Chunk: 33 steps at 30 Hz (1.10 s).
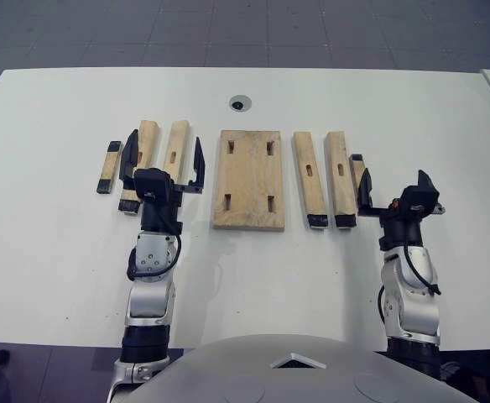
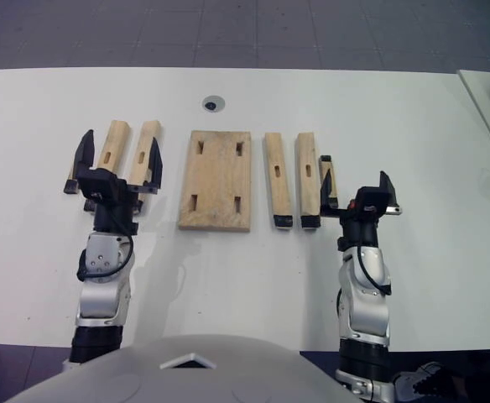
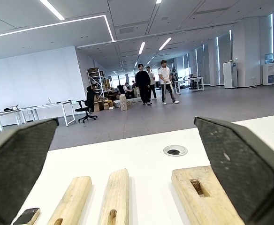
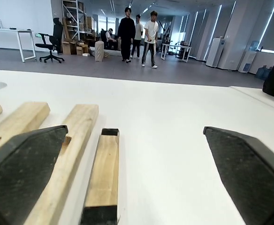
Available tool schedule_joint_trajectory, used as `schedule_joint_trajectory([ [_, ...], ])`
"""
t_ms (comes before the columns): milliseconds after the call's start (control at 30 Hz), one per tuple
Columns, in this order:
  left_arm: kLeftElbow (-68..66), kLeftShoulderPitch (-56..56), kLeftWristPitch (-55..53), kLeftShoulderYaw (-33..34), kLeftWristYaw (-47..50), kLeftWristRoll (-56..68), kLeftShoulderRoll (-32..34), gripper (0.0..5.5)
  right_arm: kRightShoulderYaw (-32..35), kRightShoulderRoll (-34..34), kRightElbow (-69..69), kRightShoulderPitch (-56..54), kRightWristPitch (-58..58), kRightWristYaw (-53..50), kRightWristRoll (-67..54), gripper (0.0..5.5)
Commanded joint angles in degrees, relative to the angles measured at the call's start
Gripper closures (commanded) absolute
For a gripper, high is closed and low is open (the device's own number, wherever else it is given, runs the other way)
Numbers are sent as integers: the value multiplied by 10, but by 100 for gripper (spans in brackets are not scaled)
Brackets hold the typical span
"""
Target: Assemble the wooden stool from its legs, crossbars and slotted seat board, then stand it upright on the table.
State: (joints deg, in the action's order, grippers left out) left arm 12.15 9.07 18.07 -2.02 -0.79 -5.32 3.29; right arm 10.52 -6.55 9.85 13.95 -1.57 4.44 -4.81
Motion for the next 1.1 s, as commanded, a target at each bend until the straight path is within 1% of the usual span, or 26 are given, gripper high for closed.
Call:
schedule_joint_trajectory([
  [33, 5, 3, -8, 1, -2, 0, 2, 11, 2, -11, -30, 0, 31, 11, -7, 10],
  [67, 3, 2, -9, 1, -2, 1, 3, 11, 2, -13, -37, -2, 38, 13, -6, 10],
  [100, 2, 2, -9, 1, -3, 1, 3, 10, 1, -14, -43, -3, 47, 16, -8, 32],
  [133, 1, 2, -9, 1, -3, 1, 3, 10, 0, -15, -47, -5, 61, 20, -12, 38],
  [367, -4, 0, -11, 3, -3, 3, 3, 10, -7, -21, -48, -21, 153, 44, -40, 161],
  [533, -2, 2, -12, 3, -2, 3, 2, 10, -21, -36, -15, -11, 233, 59, -50, 231],
  [700, -1, 3, -12, 3, -1, 3, 1, 10, -33, -49, 33, -1, 315, 53, -56, 311],
  [900, -2, 3, -15, 5, -1, 7, 1, 10, -29, -44, 80, -16, 421, 14, -53, 411],
  [1000, -1, 2, -23, 5, -3, 9, 1, 10, -33, -46, 90, -25, 432, -1, -41, 418],
  [1100, 6, 4, -64, 3, -12, 15, 4, 10, -37, -50, 94, -27, 410, -8, -28, 418],
])
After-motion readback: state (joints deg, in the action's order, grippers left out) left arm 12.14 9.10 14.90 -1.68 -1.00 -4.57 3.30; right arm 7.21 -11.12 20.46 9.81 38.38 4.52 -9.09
